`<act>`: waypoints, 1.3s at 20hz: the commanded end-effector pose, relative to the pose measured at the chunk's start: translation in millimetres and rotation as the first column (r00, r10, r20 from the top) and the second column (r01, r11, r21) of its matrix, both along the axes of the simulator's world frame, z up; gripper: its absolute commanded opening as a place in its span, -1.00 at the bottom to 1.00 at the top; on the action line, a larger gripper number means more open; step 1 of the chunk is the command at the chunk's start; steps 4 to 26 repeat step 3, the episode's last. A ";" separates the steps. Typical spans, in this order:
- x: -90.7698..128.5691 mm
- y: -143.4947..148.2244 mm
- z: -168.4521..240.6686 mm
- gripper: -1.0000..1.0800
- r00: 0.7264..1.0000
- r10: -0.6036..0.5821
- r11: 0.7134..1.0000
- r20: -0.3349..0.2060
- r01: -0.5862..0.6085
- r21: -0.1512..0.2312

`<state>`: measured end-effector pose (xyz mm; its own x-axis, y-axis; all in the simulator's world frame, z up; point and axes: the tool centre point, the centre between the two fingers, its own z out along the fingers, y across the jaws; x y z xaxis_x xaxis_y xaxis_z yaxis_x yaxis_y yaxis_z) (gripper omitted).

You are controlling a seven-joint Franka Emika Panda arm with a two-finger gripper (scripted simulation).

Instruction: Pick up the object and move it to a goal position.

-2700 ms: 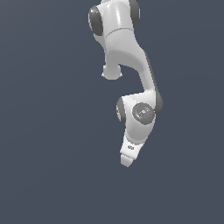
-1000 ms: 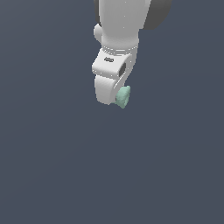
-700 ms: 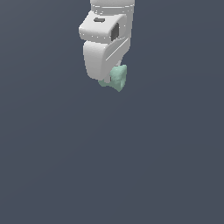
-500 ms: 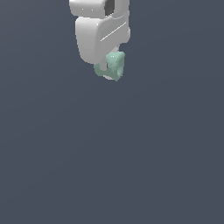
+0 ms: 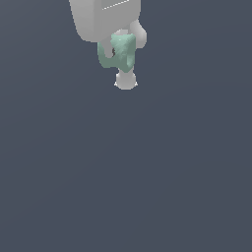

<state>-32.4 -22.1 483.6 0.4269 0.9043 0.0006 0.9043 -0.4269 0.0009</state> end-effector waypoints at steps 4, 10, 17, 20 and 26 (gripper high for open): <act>-0.5 -1.5 4.6 -1.00 1.000 0.000 1.000 -0.001 0.000 0.000; -0.5 -1.5 4.6 -1.00 1.000 0.000 1.000 -0.001 0.000 0.000; -0.5 -1.5 4.6 -1.00 1.000 0.000 1.000 -0.001 0.000 0.000; -0.5 -1.5 4.6 -1.00 1.000 0.000 1.000 -0.001 0.000 0.000; -0.5 -1.5 4.6 -1.00 1.000 0.000 1.000 -0.001 0.000 0.000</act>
